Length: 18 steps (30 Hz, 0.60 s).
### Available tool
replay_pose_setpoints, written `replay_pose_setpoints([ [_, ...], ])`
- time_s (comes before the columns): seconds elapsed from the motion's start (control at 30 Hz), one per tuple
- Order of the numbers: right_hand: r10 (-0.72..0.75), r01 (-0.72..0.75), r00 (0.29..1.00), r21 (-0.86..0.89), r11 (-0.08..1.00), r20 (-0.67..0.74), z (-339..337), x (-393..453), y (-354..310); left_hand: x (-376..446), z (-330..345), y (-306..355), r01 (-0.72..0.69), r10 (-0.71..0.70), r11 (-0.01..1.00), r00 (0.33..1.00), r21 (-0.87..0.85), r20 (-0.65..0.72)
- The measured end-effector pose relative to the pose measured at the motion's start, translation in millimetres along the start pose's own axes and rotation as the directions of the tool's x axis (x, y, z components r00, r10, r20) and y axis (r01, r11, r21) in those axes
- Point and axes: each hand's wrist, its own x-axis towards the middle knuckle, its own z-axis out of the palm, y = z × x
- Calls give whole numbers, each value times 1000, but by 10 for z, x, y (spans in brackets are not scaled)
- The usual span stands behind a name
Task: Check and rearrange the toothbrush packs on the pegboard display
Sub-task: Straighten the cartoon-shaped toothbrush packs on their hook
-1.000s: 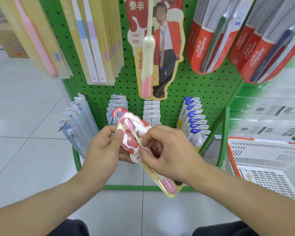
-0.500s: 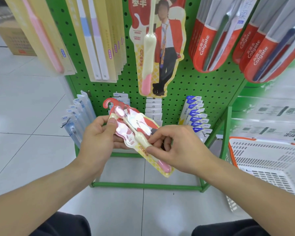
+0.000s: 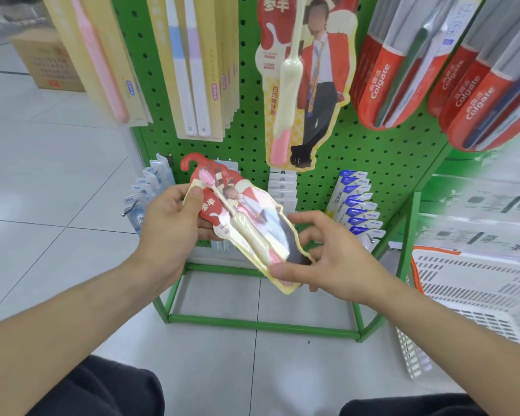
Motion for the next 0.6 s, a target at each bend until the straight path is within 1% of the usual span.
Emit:
replay_pose_setpoints([
  [0.07,31,-45,991,107,993,128,-18,-11,-1,16,-18,5,-6,6,1000,1000,-2,7],
  [0.13,17,-58,970,163,985,244,-29,-36,-4,32,-31,-3,-4,4,1000,1000,13,10],
  [0.23,16,-91,951,230,969,309,-36,-57,-1,35,-22,-17,9,-9,1000,1000,16,-4],
  [0.33,-4,-64,956,223,973,292,-24,-36,51,61,-16,-45,19,-19,1000,997,-8,-72],
  [0.4,-27,-37,963,227,973,270,-10,-26,84,68,-13,-73,39,-34,998,995,58,-94],
  [0.43,-35,-23,967,224,974,252,-5,-27,92,57,-8,-85,55,-46,993,996,101,-81],
  [0.5,-58,26,982,177,984,178,15,-25,88,4,12,-87,79,-76,989,997,128,-30],
  [0.6,-150,150,989,-7,989,9,59,-13,92,-80,27,-73,61,-65,987,998,149,19],
])
